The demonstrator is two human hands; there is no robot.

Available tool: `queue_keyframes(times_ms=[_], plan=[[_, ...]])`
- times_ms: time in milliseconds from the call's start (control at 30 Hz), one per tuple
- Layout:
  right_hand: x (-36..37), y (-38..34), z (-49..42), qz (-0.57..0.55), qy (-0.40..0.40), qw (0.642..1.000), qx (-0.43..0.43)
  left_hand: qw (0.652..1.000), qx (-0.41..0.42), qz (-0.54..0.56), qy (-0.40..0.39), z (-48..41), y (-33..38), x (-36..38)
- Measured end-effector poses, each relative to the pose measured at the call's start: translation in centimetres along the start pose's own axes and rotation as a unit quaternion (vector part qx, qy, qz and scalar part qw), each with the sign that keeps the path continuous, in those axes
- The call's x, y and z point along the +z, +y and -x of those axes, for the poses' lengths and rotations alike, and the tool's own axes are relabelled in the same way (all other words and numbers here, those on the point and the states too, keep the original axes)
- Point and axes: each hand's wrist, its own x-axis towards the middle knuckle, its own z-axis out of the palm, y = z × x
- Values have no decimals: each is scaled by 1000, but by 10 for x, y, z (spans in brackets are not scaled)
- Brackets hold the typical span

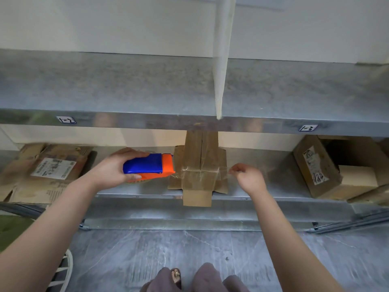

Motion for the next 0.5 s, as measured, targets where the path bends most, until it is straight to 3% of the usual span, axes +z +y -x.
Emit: queue_keyframes(times_ms=[300,400,500], plan=[[48,-7,7,-100,-35,992,64,1000,8,-8,0,-6,-7,9],[56,-2,11,-107,20,993,53,1000,4,-14,0,-5,-8,7],[54,-4,21,-140,94,985,-31,1000,5,-12,-5,-8,-8,7]])
